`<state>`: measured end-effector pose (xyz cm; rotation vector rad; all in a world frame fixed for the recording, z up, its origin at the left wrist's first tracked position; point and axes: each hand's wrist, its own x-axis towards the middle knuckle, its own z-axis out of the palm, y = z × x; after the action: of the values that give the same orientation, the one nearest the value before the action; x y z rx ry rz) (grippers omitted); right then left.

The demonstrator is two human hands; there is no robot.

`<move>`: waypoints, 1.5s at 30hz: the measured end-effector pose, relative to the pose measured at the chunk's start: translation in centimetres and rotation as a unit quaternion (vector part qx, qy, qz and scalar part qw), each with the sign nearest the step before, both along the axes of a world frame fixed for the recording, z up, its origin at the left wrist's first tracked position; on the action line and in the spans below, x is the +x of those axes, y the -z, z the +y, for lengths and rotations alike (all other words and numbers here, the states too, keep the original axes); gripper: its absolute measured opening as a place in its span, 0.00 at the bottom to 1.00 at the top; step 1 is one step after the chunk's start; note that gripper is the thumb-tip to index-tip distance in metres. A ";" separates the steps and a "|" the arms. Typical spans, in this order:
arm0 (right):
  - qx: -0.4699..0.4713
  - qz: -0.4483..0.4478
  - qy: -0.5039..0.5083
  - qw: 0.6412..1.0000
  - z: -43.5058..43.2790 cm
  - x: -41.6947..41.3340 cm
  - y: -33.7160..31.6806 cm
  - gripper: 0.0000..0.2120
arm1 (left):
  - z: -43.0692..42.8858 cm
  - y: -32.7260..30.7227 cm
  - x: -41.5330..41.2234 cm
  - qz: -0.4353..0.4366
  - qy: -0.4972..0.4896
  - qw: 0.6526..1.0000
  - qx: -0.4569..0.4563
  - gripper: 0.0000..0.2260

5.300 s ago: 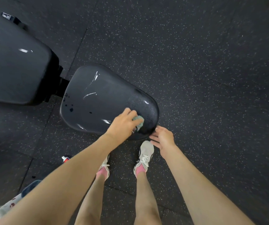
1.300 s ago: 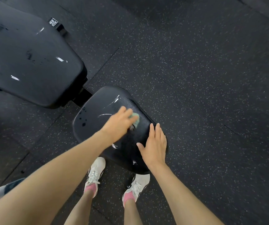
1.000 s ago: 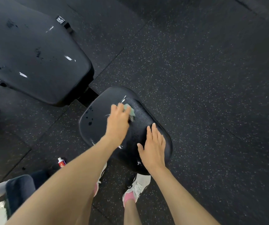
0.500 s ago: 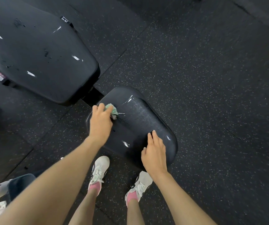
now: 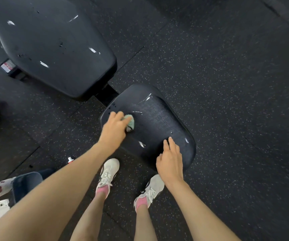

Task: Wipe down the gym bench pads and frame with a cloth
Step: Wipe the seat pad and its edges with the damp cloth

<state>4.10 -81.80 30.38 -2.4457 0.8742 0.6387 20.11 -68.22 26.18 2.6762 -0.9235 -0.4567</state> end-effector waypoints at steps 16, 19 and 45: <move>0.000 0.005 -0.026 1.000 2.0 -0.9 0.1 0.25 | 0.3 -0.1 -8.7 0.013 0.051 0.997 -0.051 0.21; 0.005 -0.001 -0.029 1.000 2.5 -0.9 0.0 0.26 | 1.9 0.3 -5.5 0.008 -0.077 0.996 -0.045 0.21; -0.021 -0.029 -0.051 0.998 5.6 2.7 1.4 0.32 | 5.1 0.8 -2.3 -0.029 -0.206 0.973 -0.096 0.20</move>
<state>6.76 -76.17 28.94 -2.5461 0.7522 0.5862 17.77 -63.14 25.38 2.6119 -0.3803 -0.1847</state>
